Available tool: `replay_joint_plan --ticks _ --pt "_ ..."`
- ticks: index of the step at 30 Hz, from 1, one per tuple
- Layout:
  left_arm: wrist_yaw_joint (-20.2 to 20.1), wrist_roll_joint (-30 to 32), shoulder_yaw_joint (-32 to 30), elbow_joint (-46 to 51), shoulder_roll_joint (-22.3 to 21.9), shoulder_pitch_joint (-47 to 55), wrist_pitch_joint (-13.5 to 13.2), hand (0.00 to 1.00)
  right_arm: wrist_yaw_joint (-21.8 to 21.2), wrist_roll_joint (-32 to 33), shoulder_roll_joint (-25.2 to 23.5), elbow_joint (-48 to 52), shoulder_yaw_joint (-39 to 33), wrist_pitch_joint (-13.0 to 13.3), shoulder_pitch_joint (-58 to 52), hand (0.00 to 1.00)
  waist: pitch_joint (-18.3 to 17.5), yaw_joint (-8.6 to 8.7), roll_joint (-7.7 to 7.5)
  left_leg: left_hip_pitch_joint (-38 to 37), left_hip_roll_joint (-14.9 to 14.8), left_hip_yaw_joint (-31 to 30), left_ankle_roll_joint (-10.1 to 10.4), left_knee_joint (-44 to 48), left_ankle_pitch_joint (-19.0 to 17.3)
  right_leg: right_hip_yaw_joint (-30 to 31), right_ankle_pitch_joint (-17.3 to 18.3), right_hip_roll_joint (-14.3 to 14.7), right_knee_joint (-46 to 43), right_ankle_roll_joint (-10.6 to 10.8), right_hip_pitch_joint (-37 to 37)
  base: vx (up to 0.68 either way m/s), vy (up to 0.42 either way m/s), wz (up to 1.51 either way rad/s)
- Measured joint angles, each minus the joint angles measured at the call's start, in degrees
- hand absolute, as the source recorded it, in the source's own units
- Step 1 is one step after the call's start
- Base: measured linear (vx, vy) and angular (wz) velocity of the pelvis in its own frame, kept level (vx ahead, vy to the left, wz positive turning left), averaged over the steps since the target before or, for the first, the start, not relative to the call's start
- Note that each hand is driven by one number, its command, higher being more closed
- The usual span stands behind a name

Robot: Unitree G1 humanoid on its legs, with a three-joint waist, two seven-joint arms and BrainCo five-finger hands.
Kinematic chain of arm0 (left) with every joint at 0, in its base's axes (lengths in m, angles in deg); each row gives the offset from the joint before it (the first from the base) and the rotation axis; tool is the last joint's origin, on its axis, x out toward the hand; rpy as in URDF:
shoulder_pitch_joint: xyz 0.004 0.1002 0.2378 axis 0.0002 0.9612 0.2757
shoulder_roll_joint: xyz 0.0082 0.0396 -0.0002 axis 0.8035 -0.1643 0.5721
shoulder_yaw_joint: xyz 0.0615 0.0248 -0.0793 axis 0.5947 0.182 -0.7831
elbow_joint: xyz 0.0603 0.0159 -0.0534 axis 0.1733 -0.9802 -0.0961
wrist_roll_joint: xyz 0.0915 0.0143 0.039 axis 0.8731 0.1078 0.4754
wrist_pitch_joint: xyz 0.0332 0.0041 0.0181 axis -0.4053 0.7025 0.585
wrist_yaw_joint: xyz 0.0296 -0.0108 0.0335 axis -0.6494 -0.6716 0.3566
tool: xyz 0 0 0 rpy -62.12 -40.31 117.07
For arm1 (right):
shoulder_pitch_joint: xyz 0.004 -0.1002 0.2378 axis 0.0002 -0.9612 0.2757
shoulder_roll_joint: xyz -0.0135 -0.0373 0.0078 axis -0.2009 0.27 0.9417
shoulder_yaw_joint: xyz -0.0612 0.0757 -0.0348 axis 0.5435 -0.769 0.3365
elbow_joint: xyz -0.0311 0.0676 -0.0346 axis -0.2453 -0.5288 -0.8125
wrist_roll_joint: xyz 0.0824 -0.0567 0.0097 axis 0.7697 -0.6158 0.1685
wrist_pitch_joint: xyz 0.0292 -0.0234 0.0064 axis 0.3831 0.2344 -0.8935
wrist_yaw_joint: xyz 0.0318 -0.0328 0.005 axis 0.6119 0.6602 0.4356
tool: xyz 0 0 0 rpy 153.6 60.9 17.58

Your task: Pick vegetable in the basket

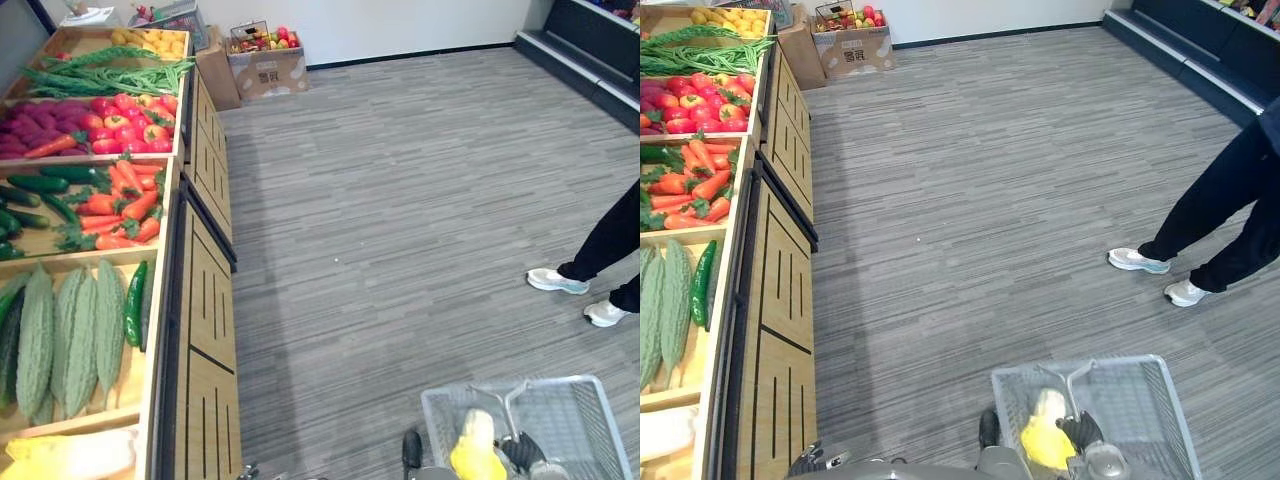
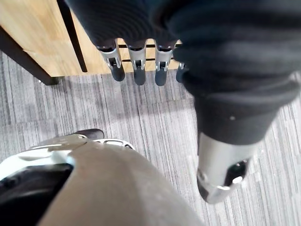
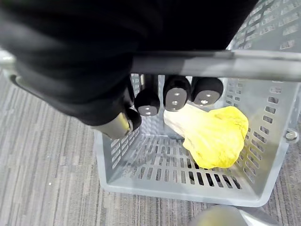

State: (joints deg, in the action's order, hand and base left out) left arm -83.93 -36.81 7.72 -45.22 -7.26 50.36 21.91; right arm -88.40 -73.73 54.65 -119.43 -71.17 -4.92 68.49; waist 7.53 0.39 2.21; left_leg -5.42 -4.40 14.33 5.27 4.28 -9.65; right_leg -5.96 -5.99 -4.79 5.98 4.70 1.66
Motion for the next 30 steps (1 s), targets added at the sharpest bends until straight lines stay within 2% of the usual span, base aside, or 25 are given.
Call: replay_joint_plan --ticks 3,6,10,11,19,25,30 --pt "0.1 0.4 0.0 -0.1 0.2 -0.5 0.0 0.00 0.7 1.0 0.0 0.0 0.0 0.0 -0.3 1.00 -0.3 0.13 0.49 -0.1 0.1 -0.8 0.0 0.0 0.0 -0.3 0.0 -0.1 0.0 0.0 -0.1 0.05 0.015 0.02" --pt "0.0 0.4 0.0 -0.6 0.2 -0.5 -0.1 0.00 1.0 2.0 0.1 0.0 0.0 0.1 -0.4 1.00 -0.3 0.27 0.26 -1.7 -0.1 -0.9 0.0 -0.1 0.0 -0.3 0.0 0.1 0.1 0.0 -1.6 0.00 0.000 0.00" --pt "0.1 0.4 0.1 -2.0 0.2 -0.5 -0.1 0.00 1.2 3.4 0.1 -0.1 0.1 1.2 -0.1 1.00 -0.6 0.53 -0.22 -2.1 -0.4 -1.1 -1.2 -0.1 -1.1 -0.3 -0.1 0.7 0.2 0.0 -1.9 -0.06 -0.032 0.01" --pt "1.0 0.3 -0.2 -3.9 0.6 -0.7 0.0 0.00 2.7 8.0 -1.9 -4.8 -1.0 1.3 0.3 1.00 -1.8 0.78 -2.42 -3.8 -1.0 -1.0 -0.7 -1.1 -1.6 -0.3 0.2 1.1 0.6 -0.2 -2.5 -0.04 -0.007 0.01" --pt "1.0 -0.2 -0.6 -3.9 0.5 -0.7 0.0 0.00 3.2 8.1 -2.0 -4.8 -1.0 1.3 0.5 1.00 -1.2 0.58 -2.59 -3.8 -1.1 -1.2 -0.7 -1.1 -1.6 -0.8 0.5 1.1 0.6 -0.3 -2.6 0.00 0.000 0.02" --pt "1.3 -2.2 -2.5 -3.9 0.2 -0.5 0.1 0.00 4.0 8.5 -2.6 -4.8 -1.1 1.2 0.3 1.00 -1.0 0.31 -2.12 -3.7 -2.3 -2.8 -0.5 -1.2 -1.6 -4.9 2.6 1.2 0.6 -0.7 -3.7 0.03 -0.029 0.20" --pt "2.6 -3.0 -4.4 -3.6 -0.4 -0.4 0.3 0.00 5.9 8.0 -2.6 -6.8 -1.1 2.2 0.6 1.00 -1.4 -0.64 -1.23 -3.8 -3.7 -2.3 0.6 -0.3 -1.6 -7.2 2.6 2.2 0.1 -0.7 -4.2 0.08 -0.044 0.01"
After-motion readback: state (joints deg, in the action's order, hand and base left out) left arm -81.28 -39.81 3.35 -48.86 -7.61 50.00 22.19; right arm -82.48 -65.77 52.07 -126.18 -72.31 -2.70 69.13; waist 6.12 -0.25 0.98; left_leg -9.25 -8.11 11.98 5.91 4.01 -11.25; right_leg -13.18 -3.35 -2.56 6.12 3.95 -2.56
